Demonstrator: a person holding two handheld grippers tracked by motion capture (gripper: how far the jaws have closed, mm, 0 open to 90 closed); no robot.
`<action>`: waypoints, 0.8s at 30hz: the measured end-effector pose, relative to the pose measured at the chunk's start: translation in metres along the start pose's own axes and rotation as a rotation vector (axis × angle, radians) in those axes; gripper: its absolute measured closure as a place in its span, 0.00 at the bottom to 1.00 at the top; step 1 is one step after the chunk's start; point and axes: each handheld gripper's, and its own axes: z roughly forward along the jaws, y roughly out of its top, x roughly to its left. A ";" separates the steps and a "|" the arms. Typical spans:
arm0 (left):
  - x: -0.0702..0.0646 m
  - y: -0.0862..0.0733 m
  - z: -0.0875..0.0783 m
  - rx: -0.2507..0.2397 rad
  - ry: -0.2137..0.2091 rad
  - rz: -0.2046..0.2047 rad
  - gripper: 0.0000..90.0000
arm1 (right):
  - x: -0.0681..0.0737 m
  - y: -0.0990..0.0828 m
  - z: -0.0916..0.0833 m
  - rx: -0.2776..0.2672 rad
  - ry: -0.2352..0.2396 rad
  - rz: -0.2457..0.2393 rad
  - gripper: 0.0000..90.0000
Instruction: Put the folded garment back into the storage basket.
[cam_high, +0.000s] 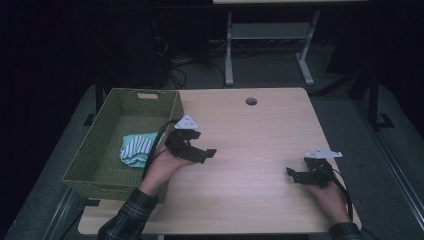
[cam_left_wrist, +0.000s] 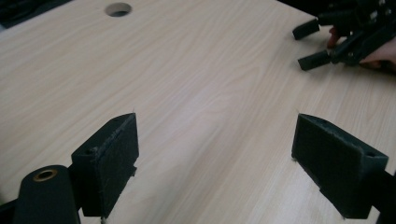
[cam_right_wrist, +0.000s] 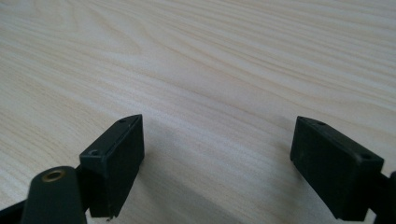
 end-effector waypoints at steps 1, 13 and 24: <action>-0.003 -0.001 0.006 0.012 -0.008 0.010 0.16 | 0.000 0.000 0.000 0.000 0.000 0.000 0.19; -0.021 -0.032 0.055 0.086 -0.009 0.050 0.15 | 0.000 0.000 0.000 0.002 0.001 -0.006 0.19; -0.025 -0.056 0.078 0.153 0.022 0.073 0.15 | 0.000 0.000 0.000 0.001 0.001 -0.004 0.19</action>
